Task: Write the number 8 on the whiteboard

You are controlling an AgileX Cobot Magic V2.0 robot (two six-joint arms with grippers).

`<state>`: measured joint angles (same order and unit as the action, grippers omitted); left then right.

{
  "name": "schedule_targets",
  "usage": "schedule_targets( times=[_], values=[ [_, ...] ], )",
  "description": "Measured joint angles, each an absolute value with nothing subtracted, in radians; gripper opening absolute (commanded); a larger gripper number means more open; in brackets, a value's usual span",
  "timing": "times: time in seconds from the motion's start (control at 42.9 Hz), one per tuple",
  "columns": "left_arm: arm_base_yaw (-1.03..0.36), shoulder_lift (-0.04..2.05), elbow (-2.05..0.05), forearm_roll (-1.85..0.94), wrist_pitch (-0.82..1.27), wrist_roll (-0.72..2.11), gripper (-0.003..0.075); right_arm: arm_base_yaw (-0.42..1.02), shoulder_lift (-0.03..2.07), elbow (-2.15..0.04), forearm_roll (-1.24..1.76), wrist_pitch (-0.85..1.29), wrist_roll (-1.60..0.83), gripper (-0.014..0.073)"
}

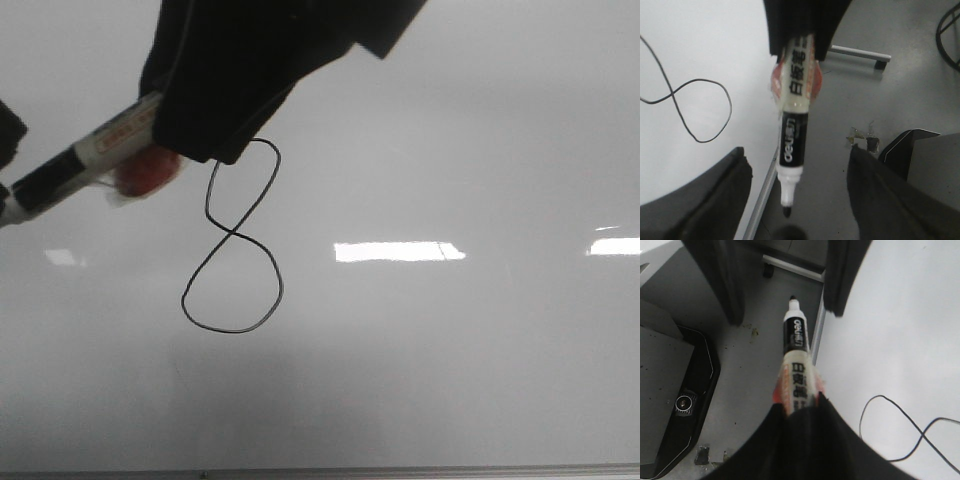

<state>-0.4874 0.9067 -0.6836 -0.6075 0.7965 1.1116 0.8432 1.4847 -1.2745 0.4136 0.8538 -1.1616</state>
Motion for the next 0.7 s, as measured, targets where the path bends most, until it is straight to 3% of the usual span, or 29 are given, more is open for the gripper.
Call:
schedule_targets(
  times=[0.21, 0.699],
  values=[
    [-0.519, 0.915, -0.685, -0.607, 0.76, 1.113, 0.0365, 0.88, 1.485, -1.274, 0.423, 0.839, -1.162, -0.006],
    [-0.521, 0.918, -0.687, -0.613, 0.763, 1.113, 0.0076, 0.884, 1.485, -1.274, 0.456, 0.809, -1.162, -0.0054]
  ],
)
